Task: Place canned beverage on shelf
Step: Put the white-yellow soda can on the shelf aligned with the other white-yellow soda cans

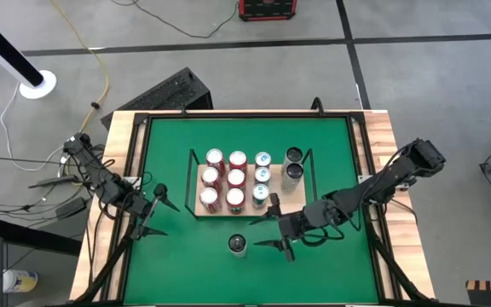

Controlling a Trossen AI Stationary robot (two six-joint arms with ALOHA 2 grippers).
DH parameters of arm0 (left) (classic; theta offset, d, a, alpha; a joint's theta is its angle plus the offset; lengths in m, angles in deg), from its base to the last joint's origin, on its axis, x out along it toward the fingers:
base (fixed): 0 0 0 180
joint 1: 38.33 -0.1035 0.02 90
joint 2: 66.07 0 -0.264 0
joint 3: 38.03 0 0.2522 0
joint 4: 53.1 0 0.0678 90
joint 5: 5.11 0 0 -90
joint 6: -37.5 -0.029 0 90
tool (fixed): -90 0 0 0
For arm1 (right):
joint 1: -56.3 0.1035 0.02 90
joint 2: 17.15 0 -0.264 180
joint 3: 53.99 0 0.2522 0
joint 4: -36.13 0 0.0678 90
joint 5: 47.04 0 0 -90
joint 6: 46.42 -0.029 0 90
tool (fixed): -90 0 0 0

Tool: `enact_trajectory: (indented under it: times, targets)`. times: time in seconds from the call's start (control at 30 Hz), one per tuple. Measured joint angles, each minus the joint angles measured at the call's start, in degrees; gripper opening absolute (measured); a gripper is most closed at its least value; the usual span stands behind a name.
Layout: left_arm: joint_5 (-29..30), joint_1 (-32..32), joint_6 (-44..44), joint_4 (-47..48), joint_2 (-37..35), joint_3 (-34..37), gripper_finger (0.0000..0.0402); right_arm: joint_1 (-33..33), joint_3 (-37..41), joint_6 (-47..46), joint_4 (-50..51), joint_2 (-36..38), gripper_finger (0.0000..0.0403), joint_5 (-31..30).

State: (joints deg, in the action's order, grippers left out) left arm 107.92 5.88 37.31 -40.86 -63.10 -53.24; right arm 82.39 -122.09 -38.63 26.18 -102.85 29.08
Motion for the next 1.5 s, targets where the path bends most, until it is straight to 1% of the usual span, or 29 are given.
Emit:
enact_trajectory:
  times: [0.13, 0.23, 0.4, 0.47, 0.53, 0.73, 0.87, 1.03, 1.1, 1.27, 1.5]
  targets:
    - [0.1, 0.0, 0.0, 0.0, 0.0, 0.0, 0.0368, -0.1, -3.8, -1.2, 1.8, -4.6, 0.0276, 1.0]
    - [0.2, 0.0, 0.0, 0.1, 0.0, 0.0, 0.0368, -0.1, -9.1, -0.6, 4.4, -9.7, 0.0276, 2.7]
    - [0.2, 0.0, 0.0, 0.1, 0.0, 0.0, 0.0368, 0.2, -18.0, -0.3, 17.3, -13.7, 0.0276, 2.6]
    - [0.1, 0.0, 0.0, 0.1, 0.0, 0.0, 0.0368, 0.2, -20.4, -1.6, 19.5, -14.9, 0.0276, 2.6]
    - [0.2, 0.0, 0.0, 0.1, 0.0, 0.0, 0.0368, -0.1, -20.9, -3.4, 21.0, -15.7, 0.0276, 2.6]
    - [0.1, 0.0, 0.0, 0.1, 0.1, 0.0, 0.0368, -1.3, -21.1, -9.1, 21.0, -16.9, 0.0276, 2.8]
    - [0.2, 0.0, 0.0, 0.1, 0.1, 0.0, 0.0368, -1.1, -21.1, -9.5, 21.2, -16.8, 0.0276, 0.7]
    - [0.2, 0.0, 0.0, 0.1, 0.1, 0.0, 0.0368, -1.1, -21.1, -9.5, 21.3, -16.8, 0.0281, 0.5]
    - [0.2, 0.0, 0.0, 0.1, 0.1, 0.0, 0.0368, -1.1, -21.1, -9.1, 21.9, -16.8, 0.0290, 0.2]
    - [0.2, 0.0, 0.0, 0.1, 0.1, 0.0, 0.0368, -1.1, -21.1, -8.9, 23.8, -16.8, 0.0323, -4.5]
    - [0.2, 0.0, 0.0, 0.1, 0.1, 0.0, 0.0368, -1.0, -21.1, -11.1, 24.8, -16.8, 0.0369, -4.0]
